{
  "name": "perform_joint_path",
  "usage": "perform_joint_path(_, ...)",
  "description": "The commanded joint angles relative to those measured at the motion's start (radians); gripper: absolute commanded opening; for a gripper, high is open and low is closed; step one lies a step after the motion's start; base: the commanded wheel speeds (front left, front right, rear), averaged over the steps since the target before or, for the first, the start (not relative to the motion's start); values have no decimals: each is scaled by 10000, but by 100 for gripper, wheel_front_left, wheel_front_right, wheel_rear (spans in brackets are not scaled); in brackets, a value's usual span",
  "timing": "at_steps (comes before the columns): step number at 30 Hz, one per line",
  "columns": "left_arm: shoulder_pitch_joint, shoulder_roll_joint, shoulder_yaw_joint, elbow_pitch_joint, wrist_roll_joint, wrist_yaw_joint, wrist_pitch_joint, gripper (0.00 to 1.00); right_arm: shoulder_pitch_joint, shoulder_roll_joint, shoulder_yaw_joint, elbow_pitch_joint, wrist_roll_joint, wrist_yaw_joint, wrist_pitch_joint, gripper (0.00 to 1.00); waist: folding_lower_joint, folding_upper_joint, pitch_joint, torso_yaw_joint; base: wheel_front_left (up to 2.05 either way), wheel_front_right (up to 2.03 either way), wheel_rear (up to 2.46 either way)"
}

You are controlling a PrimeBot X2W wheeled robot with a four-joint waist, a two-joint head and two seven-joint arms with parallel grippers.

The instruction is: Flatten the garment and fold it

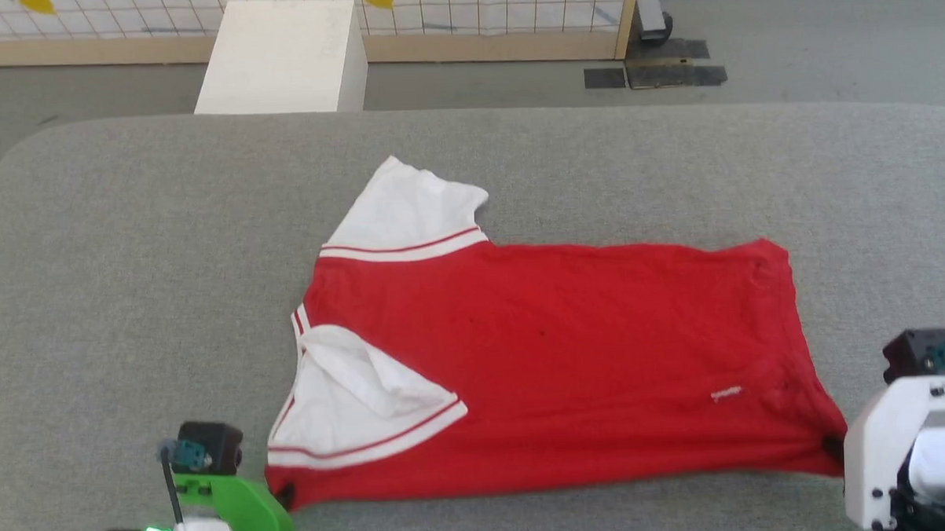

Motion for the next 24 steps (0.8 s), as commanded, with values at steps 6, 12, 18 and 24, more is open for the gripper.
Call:
perform_joint_path(6,482,-242,-114,372,-356,-82,-77,0,500,-49,-9,337,84,-15,-328,0,0,0,26,37,0,0,0)
perform_joint_path(12,443,-718,-16,964,-460,-418,-797,100,459,59,177,1077,117,-15,-1088,100,0,0,-59,116,0,0,0)
perform_joint_path(18,364,-958,490,895,-393,-402,-1946,100,127,70,290,788,519,-15,-2501,100,0,0,-328,138,0,0,0)
perform_joint_path(24,99,-1186,1048,72,-66,-732,-3674,100,-26,18,548,-19,749,-15,-4871,100,0,0,-419,61,0,0,0)
